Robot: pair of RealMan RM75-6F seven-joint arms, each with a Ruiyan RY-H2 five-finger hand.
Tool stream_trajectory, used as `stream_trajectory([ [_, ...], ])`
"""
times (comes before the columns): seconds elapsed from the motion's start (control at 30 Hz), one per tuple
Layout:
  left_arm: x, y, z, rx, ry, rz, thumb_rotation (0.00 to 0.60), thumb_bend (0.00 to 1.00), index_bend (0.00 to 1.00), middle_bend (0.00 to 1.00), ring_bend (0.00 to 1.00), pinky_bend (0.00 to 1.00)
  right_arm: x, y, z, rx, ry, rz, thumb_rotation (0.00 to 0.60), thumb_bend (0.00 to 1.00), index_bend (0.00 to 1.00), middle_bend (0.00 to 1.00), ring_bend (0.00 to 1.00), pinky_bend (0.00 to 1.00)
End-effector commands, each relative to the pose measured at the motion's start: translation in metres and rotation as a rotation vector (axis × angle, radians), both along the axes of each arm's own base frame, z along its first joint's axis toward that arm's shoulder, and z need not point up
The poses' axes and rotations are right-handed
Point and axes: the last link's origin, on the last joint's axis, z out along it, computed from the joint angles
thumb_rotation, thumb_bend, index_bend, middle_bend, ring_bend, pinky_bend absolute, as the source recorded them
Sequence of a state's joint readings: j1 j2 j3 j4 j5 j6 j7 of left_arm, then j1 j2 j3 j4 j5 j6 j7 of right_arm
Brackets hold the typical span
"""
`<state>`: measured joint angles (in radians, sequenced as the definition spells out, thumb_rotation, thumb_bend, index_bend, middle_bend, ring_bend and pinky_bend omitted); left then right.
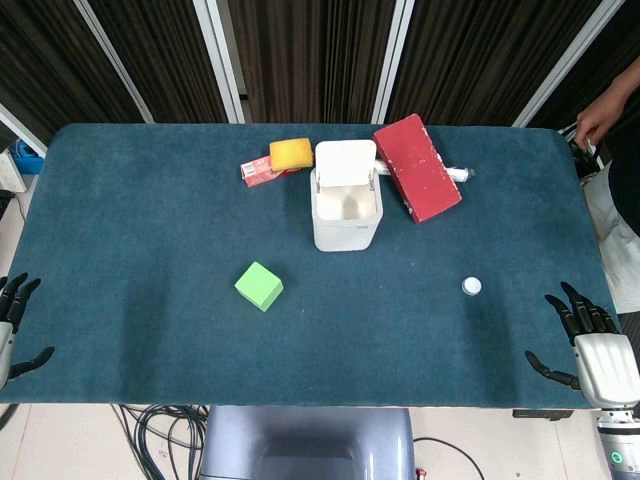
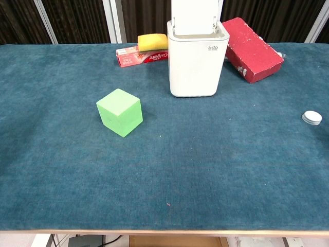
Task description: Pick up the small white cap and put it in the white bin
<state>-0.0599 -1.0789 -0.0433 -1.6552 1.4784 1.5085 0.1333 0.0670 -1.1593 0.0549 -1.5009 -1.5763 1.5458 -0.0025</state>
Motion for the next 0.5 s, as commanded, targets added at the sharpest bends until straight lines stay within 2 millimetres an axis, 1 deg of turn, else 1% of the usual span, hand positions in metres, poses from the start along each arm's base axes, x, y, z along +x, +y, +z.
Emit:
stream_trajectory([
  [0.03,0.0,-0.0002,0.0003,0.001,0.001,0.0,0.6,0.17,0.15,0.14,0.01,0.03,-0.0005,0.0001,-0.0001,0.006,-0.001,-0.004,0.6,0.12,0.15,0.11,0.14,0.23],
  [0.5,-0.0006,0.0002,-0.0003,0.004,0.011,0.003,0.6,0.17,0.15,0.14,0.01,0.03,-0.0007,-0.0004,-0.0007,0.012,0.002,-0.006,0.6,0.12,0.15,0.11,0.14,0.23],
])
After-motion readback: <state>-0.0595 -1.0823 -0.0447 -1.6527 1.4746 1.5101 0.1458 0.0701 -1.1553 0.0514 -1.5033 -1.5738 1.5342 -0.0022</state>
